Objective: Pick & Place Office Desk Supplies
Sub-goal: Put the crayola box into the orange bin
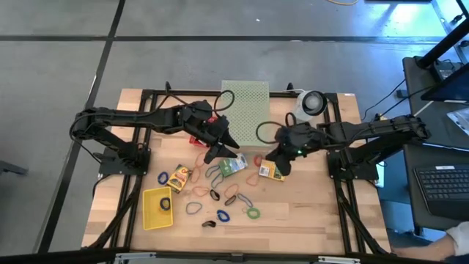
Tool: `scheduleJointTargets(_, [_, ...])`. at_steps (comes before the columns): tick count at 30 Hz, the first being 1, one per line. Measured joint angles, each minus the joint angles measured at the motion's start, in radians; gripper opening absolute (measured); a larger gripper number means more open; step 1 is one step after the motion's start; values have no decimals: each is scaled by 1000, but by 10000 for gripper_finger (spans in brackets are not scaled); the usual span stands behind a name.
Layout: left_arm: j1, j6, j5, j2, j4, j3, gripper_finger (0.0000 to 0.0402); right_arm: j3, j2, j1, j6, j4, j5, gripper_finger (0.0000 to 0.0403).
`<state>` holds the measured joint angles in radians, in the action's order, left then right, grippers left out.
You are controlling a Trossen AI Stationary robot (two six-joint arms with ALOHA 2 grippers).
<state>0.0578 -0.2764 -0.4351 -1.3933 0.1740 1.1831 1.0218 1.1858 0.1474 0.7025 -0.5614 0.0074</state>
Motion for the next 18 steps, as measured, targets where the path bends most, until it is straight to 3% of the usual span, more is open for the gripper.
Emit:
scheduleJointTargets(8, [0,1,25,-8,37,0,207,-52,3,77,80,-194,11,88])
scheduleJointTargets(18, [0,4,44,-8,48,0,207,-202,6,172,93,-197,19,91])
